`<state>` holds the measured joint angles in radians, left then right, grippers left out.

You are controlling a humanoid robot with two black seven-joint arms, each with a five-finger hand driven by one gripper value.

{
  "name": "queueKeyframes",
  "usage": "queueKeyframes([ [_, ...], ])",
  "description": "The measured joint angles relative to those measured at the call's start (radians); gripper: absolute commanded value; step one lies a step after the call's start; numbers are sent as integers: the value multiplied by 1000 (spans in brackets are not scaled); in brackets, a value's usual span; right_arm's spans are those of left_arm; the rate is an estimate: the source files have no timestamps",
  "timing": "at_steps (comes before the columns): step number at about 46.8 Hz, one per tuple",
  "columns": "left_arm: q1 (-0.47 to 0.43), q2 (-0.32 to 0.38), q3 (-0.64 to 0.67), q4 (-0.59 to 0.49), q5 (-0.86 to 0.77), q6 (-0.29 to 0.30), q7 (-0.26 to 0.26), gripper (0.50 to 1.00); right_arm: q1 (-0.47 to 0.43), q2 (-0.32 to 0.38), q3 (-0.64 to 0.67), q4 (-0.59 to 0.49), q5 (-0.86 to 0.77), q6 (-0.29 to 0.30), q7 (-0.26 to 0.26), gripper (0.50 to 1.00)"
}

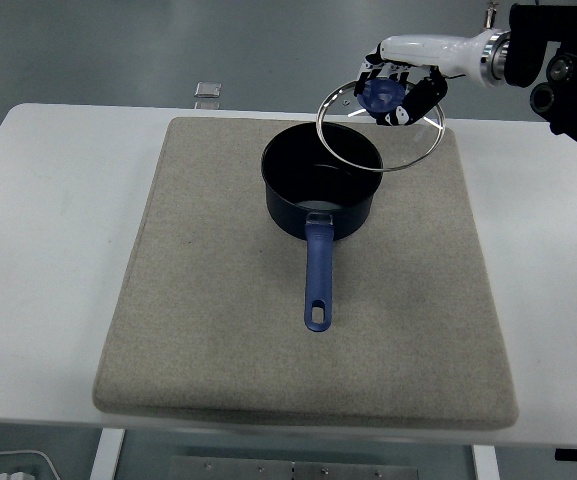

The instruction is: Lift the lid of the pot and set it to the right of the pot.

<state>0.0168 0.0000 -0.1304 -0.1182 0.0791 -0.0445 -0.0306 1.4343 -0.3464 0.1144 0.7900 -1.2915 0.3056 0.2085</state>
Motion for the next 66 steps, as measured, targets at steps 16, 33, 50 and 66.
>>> queueKeyframes([
  [16, 0, 0, 0, 0, 0, 0, 0, 1000, -6, -45, -13, -13, -4, -4, 9, 500],
  [33, 0, 0, 0, 0, 0, 0, 0, 1000, -49, -56, -8, -68, 3, -23, 10, 500],
  [50, 0, 0, 0, -1, 0, 0, 0, 1000, -102, -51, -7, -138, 6, -63, 9, 500],
  [66, 0, 0, 0, 0, 0, 0, 0, 1000, -162, -33, -11, -164, 7, -113, 9, 500],
])
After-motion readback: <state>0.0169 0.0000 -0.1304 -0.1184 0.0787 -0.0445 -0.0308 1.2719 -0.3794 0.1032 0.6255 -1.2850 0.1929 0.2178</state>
